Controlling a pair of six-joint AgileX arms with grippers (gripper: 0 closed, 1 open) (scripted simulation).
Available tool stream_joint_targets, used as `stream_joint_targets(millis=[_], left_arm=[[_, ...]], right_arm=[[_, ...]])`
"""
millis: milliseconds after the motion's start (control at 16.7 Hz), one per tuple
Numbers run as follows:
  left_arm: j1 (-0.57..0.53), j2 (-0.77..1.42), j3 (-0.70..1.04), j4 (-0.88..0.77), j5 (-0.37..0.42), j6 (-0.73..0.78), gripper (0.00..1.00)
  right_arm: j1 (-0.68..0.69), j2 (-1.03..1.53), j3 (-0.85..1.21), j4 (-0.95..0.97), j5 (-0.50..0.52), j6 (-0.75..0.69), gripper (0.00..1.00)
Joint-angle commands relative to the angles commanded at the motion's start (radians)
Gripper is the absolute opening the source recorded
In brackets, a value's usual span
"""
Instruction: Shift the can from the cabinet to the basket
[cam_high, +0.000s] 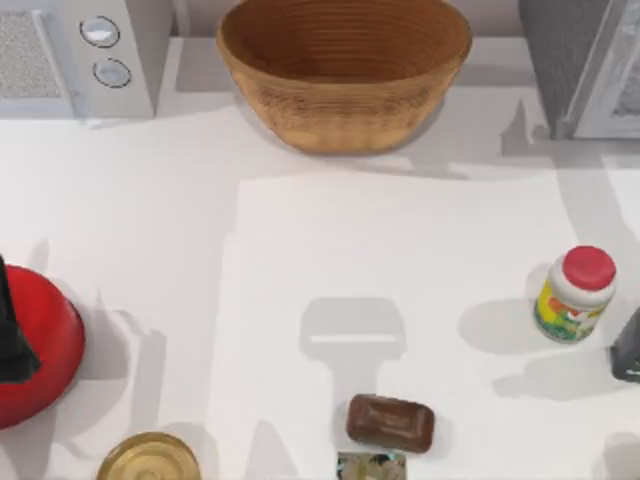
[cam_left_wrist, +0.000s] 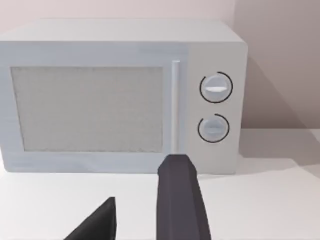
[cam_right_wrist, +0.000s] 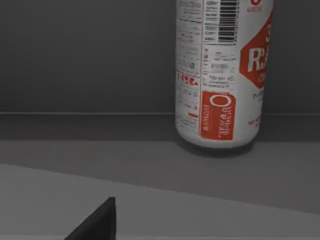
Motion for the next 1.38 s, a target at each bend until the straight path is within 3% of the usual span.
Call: stream_joint_targets(millis=[240, 660, 1380], left_arm=[[0.0, 0.0, 0.0, 0.0, 0.0, 0.0, 1.0], [0.0, 0.0, 0.0, 0.0, 0.0, 0.0, 1.0], [0.0, 0.0, 0.0, 0.0, 0.0, 0.0, 1.0]], right_arm=[[0.013, 0.128, 0.159, -0.04, 0.024, 0.001, 1.0], [0.01, 0.148, 0.181, -0.043, 0.024, 0.001, 1.0], [-0.08, 0.409, 0.385, 0.022, -0.055, 0.002, 1.0]])
